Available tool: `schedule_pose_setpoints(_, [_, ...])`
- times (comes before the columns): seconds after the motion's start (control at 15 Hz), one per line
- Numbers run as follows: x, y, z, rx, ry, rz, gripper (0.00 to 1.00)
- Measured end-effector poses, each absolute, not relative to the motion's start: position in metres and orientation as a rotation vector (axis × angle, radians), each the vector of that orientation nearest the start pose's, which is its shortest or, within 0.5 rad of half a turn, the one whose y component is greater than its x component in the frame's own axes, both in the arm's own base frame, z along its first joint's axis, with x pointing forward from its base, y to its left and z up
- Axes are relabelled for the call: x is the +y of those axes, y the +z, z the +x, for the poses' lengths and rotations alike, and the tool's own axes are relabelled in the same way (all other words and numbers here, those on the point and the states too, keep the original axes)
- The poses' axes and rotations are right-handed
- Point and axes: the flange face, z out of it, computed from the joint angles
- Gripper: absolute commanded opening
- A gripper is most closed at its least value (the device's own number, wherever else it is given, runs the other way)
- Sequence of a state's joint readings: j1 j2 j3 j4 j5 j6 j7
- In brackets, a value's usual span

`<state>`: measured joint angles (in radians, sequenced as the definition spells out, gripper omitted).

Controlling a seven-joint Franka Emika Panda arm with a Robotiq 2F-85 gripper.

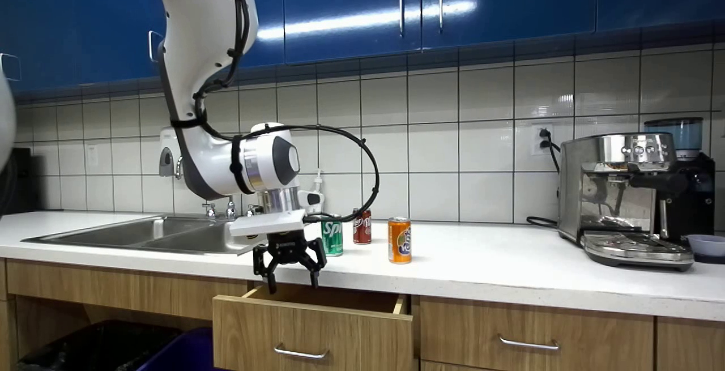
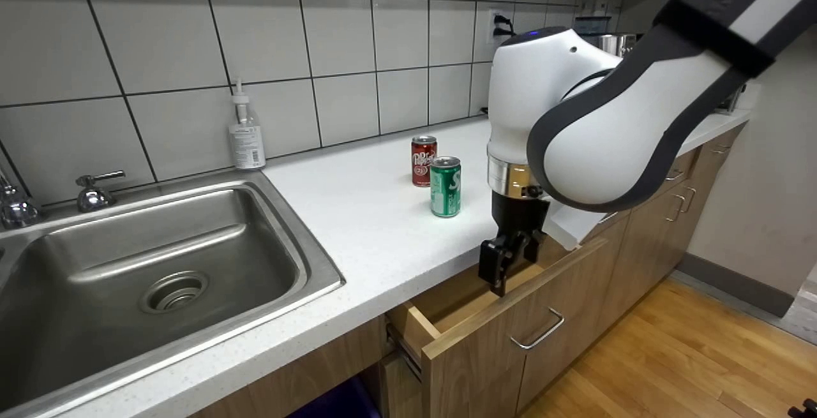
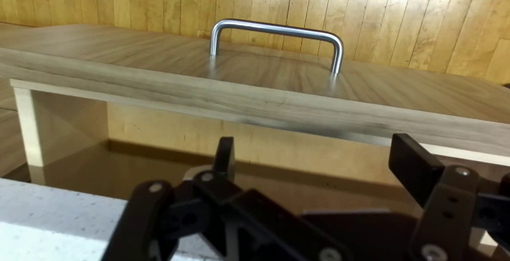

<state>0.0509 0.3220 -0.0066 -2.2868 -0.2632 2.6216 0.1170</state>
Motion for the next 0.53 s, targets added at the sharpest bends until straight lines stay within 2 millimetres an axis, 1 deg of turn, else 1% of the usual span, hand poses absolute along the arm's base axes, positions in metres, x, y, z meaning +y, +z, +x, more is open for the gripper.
schedule_pose_setpoints(0.2, [0.0271, 0.2053, 0.5361, -0.256, -0.069, -3.259, 1.00])
schedule_pose_setpoints(0.53, [0.0293, 0.2021, 0.5385, -0.266, -0.116, -3.251, 1.00])
